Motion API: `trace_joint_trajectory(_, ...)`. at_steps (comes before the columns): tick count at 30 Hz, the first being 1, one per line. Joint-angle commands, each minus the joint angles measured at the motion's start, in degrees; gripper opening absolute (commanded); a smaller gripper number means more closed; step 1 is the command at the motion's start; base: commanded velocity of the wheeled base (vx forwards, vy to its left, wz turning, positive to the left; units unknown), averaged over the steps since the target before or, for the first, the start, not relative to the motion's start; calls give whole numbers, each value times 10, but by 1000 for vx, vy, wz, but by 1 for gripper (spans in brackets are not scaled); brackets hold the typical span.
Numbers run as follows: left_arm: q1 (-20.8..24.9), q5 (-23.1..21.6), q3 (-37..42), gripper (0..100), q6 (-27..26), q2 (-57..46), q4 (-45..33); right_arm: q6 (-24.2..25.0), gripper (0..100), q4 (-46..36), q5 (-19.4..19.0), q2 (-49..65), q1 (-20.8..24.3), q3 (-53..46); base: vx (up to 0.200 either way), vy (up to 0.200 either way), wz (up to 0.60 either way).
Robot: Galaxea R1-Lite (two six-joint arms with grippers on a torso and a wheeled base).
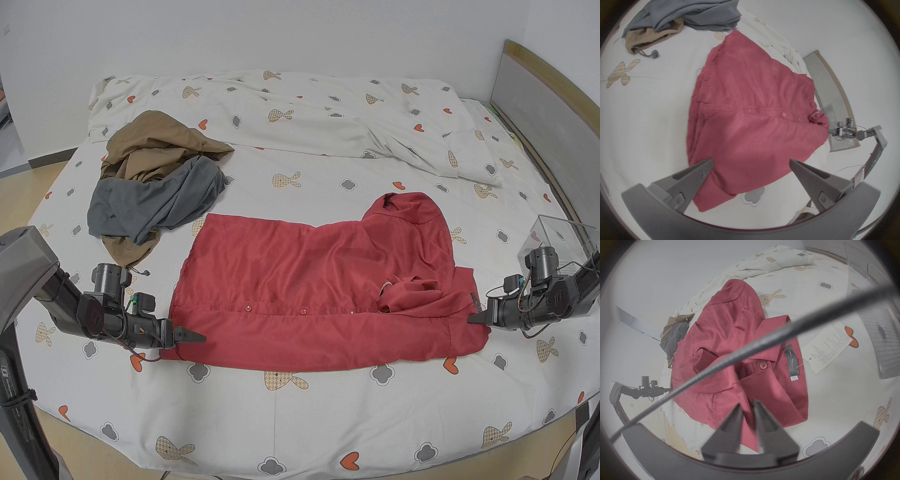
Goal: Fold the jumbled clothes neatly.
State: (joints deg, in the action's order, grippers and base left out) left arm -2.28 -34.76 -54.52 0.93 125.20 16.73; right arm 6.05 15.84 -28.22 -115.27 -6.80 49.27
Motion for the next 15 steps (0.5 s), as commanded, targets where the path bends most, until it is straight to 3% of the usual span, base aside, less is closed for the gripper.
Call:
trace_joint_trajectory(1,-11,11,0,100,-5,13,0,1,0,1,-1,-2,-15,18,0,0,0)
trace_joint_trajectory(9,-10,11,-1,100,-5,12,1,2,0,0,-2,2,-56,42,0,0,0)
trace_joint_trajectory(15,-9,12,-1,100,-5,13,1,1,0,-5,-1,-3,-47,45,0,0,0)
